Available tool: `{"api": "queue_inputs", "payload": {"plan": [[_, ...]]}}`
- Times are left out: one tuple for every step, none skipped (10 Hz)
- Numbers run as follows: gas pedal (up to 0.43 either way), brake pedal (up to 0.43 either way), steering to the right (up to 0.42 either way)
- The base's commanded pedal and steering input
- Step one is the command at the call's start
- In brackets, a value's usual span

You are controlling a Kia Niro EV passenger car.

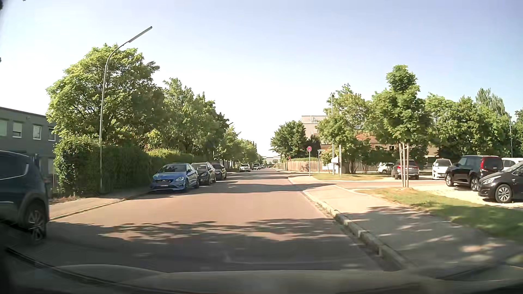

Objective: Follow the waypoints while adhering to traffic rules and regulations

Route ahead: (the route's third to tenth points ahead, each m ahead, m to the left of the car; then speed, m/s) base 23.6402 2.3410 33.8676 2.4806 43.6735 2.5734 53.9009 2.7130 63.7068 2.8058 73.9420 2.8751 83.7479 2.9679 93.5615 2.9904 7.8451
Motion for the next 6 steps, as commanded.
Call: {"api": "queue_inputs", "payload": {"plan": [[0.0,0.189,0.0],[0.0,0.159,0.0],[0.0,0.146,0.0],[0.0,0.14,0.0],[0.0,0.14,0.0],[0.0,0.14,0.0]]}}
